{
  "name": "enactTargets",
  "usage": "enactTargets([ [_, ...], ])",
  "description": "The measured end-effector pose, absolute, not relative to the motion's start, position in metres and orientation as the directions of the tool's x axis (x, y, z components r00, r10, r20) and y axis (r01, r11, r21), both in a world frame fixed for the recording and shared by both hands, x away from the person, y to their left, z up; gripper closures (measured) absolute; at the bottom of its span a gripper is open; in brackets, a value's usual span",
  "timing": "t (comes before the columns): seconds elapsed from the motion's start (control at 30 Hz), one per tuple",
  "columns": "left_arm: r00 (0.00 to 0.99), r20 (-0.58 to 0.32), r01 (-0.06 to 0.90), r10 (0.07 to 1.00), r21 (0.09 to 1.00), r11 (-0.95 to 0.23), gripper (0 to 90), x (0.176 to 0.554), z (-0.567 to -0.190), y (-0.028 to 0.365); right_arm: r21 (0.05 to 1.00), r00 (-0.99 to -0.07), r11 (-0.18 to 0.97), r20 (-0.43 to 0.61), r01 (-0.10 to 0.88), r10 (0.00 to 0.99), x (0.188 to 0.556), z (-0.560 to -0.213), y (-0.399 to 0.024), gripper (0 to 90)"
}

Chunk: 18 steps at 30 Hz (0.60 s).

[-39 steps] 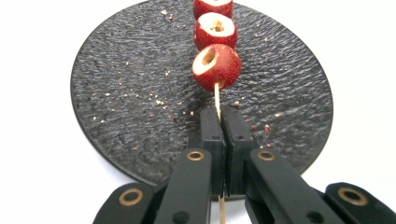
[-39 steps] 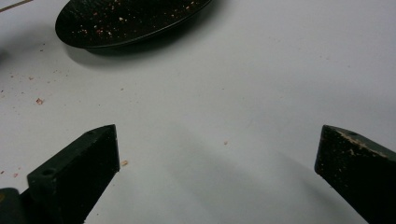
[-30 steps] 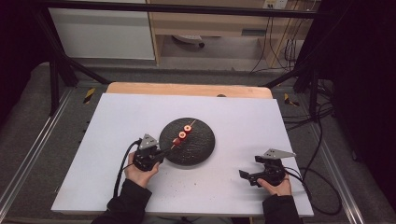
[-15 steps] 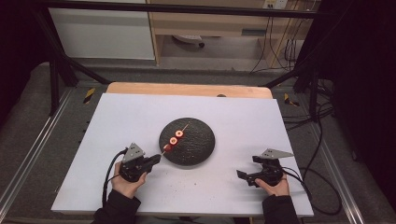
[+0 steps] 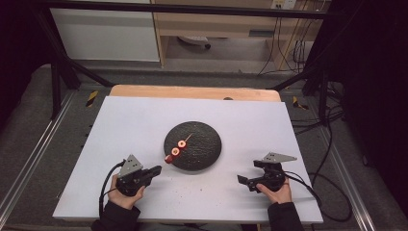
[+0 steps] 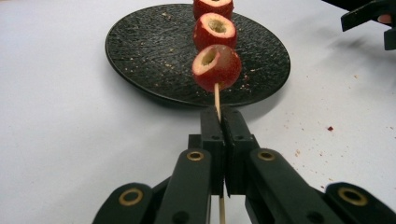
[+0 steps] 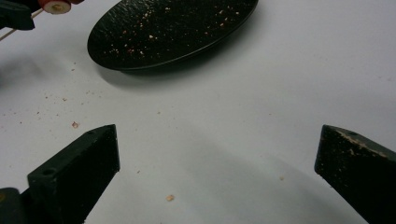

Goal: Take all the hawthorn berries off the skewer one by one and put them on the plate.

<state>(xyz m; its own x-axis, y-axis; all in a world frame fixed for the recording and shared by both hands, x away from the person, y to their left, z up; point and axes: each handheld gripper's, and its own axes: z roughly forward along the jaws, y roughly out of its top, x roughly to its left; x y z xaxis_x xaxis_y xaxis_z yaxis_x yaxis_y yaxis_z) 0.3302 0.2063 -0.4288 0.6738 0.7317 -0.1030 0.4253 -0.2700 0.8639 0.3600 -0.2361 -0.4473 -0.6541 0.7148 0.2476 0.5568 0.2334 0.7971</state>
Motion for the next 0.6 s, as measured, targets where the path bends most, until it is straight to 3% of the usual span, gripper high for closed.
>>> enactTargets([
  [0.6, 0.693, -0.105, 0.414, 0.713, 0.868, -0.275, 88.3, 0.326, -0.431, 0.202, 0.806, -0.669, 0.212, 0.278, 0.553, 0.69, 0.369, -0.429, -0.18, 0.7],
])
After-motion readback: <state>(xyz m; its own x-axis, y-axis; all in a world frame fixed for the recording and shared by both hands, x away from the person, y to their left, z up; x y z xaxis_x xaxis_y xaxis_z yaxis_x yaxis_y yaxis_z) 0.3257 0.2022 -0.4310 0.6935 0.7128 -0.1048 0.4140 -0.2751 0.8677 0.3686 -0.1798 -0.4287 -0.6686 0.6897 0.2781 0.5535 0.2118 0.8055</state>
